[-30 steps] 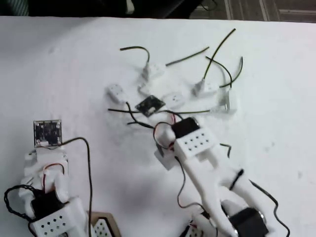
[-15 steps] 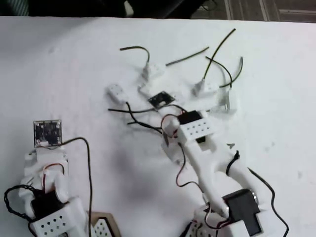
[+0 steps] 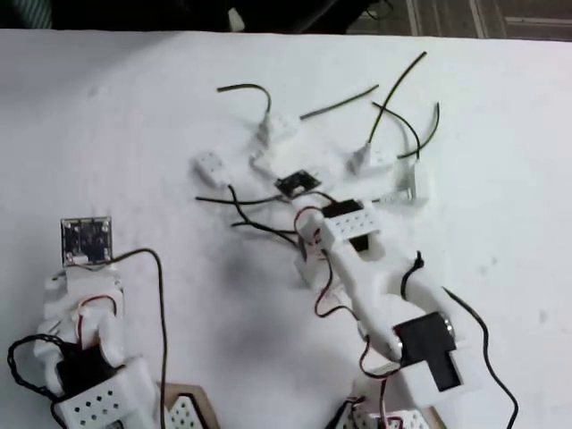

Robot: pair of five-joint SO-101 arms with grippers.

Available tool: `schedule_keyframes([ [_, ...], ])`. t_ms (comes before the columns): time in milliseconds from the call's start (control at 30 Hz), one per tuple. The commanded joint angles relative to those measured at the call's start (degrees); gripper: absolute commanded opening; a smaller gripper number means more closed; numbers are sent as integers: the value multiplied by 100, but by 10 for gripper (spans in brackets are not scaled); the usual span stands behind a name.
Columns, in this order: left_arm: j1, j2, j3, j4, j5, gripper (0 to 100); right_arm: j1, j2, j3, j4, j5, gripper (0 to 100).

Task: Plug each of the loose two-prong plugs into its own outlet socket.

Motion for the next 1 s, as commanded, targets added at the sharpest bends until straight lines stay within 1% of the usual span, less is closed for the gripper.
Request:
schedule_keyframes([
  [0,48,-40,-18,-123,-53,102,119,233,0,-101,35,119],
  [67,48,-40,-18,-123,-53,102,119,259,0,-101,35,104],
  [200,48,-40,-18,-123,-53,102,119,163,-26,-101,35,19],
  [233,48,-40,-18,-123,-53,102,119,127,-70,-75,35,14],
  [300,48,-40,-18,-123,-53,102,163,31,-132,-75,97,18],
  [433,48,-40,-18,-123,-62,102,163,-330,-149,-75,967,17],
  [533,48,-40,-18,-123,-62,102,163,-611,-149,-119,1371,17],
  [633,48,-40,-18,-123,-62,102,180,-787,-149,-532,1679,17],
  [833,48,-40,-18,-123,-70,102,259,-804,-141,-1174,1811,17],
  [967,48,-40,-18,-123,-70,102,259,-488,-123,-1209,1776,34],
])
